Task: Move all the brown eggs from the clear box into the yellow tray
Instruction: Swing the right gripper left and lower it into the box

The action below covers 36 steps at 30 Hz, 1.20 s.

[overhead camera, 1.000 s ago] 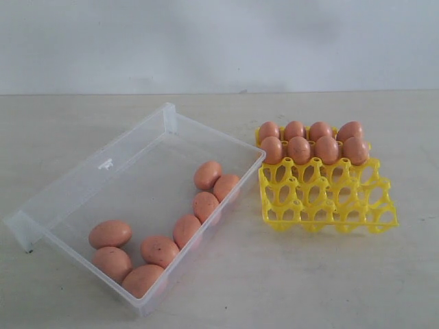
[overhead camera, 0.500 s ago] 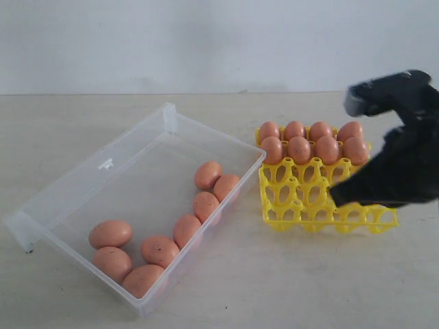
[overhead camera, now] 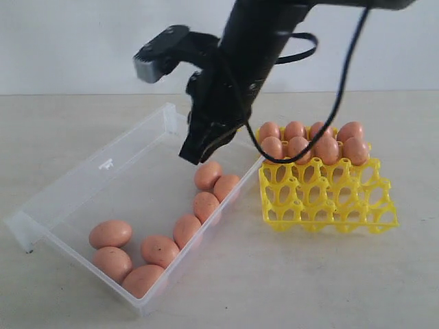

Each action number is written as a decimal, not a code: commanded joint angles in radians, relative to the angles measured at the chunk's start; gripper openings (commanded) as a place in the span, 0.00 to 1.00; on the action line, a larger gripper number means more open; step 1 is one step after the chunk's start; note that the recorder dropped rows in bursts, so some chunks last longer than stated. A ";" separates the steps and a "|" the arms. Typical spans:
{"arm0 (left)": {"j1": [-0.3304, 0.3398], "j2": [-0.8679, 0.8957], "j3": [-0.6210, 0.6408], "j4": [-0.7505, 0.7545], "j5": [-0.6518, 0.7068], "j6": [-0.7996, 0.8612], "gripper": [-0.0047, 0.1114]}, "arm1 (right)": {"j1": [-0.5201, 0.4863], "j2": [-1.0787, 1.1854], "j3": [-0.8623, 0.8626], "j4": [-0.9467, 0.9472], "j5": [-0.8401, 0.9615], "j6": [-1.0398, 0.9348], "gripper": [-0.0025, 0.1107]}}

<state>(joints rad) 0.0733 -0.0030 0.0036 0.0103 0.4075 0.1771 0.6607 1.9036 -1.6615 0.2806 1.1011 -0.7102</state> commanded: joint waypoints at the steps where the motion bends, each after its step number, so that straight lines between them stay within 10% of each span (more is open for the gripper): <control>1: -0.003 0.003 -0.004 0.006 -0.017 -0.005 0.40 | 0.062 0.125 -0.082 0.054 -0.039 -0.315 0.05; 12: -0.003 0.003 -0.004 0.006 -0.018 -0.005 0.40 | 0.210 0.262 -0.082 0.088 -0.399 -0.450 0.54; 22: -0.003 0.003 -0.004 -0.003 -0.014 -0.005 0.37 | 0.239 0.302 -0.082 0.093 -0.478 -0.231 0.55; 31: -0.003 0.003 -0.004 -0.018 -0.013 -0.005 0.01 | 0.239 0.304 -0.082 0.082 -0.328 -0.191 0.55; 36: -0.003 0.003 -0.004 -0.018 -0.013 -0.005 0.00 | 0.239 0.322 -0.082 0.078 -0.426 -0.191 0.55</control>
<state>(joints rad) 0.0733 -0.0030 0.0036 0.0000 0.4053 0.1771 0.8974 2.2151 -1.7390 0.3672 0.7214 -0.9039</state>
